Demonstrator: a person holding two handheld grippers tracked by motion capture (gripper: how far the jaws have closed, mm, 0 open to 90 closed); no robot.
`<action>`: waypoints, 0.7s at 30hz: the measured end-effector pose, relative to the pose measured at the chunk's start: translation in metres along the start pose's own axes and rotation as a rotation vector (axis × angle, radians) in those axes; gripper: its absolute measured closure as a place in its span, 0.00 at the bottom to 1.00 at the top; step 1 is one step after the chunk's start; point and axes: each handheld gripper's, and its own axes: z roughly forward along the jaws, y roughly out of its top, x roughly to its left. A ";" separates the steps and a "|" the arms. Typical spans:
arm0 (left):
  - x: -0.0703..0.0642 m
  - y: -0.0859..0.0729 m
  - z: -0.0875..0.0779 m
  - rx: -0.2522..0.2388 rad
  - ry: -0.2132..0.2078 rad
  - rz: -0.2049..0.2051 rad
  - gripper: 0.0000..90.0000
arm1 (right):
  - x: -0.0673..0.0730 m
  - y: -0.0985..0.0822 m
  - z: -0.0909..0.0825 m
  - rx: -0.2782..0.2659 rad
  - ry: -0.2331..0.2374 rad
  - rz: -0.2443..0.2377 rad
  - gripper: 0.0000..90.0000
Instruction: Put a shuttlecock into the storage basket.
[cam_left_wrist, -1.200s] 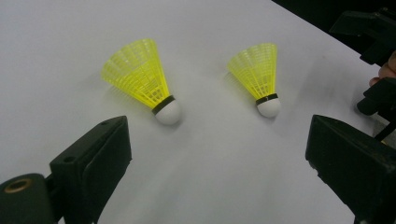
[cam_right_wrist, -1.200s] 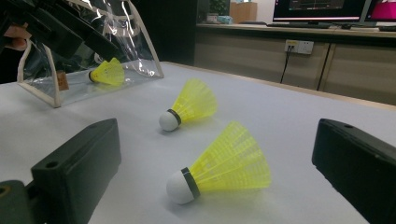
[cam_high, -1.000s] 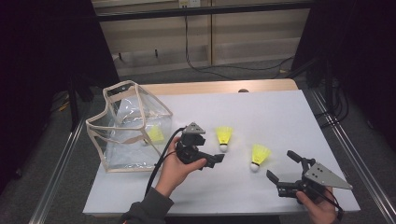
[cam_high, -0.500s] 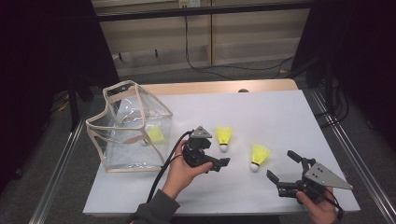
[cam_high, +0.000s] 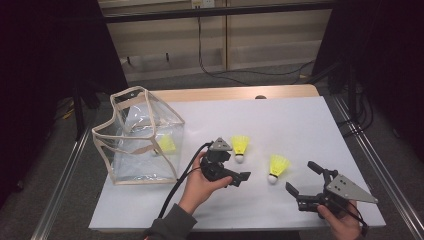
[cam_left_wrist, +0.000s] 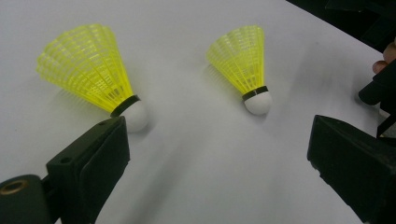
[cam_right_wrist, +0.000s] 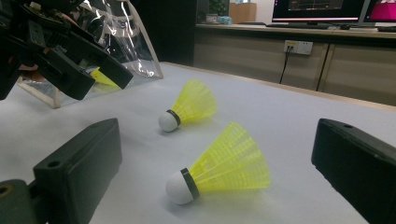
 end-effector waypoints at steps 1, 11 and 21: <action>0.000 0.000 0.001 -0.003 -0.002 -0.001 0.06 | 0.000 0.000 0.000 0.000 0.000 0.000 0.02; -0.001 -0.002 0.007 -0.012 -0.003 0.007 0.06 | 0.000 0.000 0.000 -0.001 0.000 0.000 0.02; -0.002 -0.003 0.013 -0.016 -0.002 0.016 0.06 | 0.000 0.000 0.000 0.000 -0.001 -0.005 0.02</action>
